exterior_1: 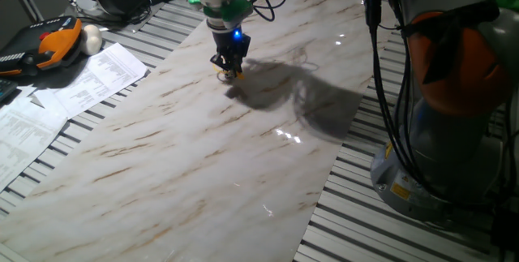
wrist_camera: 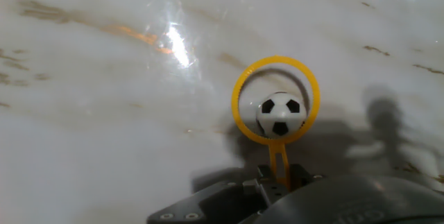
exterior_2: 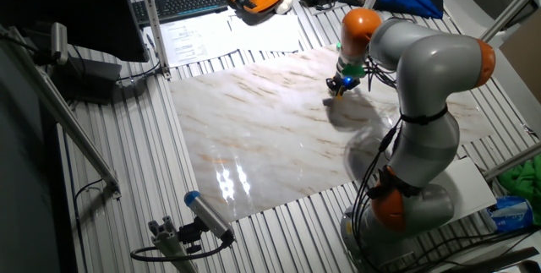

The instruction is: Attach the bubble ring to the ball

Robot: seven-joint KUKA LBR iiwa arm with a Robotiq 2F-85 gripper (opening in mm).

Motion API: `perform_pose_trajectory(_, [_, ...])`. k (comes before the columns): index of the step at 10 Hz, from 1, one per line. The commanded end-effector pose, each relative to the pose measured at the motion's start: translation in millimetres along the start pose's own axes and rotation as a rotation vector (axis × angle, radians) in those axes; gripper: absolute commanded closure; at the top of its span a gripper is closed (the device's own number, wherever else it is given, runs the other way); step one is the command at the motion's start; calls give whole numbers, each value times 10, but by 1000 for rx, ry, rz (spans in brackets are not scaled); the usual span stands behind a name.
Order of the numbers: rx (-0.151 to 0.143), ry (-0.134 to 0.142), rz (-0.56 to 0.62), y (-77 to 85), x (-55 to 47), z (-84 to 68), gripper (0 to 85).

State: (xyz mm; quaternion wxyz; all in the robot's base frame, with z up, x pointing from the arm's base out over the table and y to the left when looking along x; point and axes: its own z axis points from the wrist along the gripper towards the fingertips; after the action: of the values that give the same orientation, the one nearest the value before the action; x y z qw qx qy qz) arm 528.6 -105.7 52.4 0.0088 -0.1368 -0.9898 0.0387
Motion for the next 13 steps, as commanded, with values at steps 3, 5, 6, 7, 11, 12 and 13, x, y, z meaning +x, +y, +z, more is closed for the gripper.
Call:
perform_pose_trajectory(3, [-5, -4, 0, -14, 4, 14, 510])
perform_pose_trajectory(5, [-10, -3, 5, -6, 8, 9, 510])
perform_pose_trajectory(6, [-16, 4, 9, 11, 10, -26, 510])
perform_pose_trajectory(7, [-27, 10, -2, 25, 15, -75, 510])
perform_pose_trajectory(11, [-56, 0, -87, 113, 78, -315, 510])
perform_pose_trajectory(12, [-53, -1, -102, 164, 94, -410, 510])
perform_pose_trajectory(13, [-45, 0, -113, 232, 120, -503, 510])
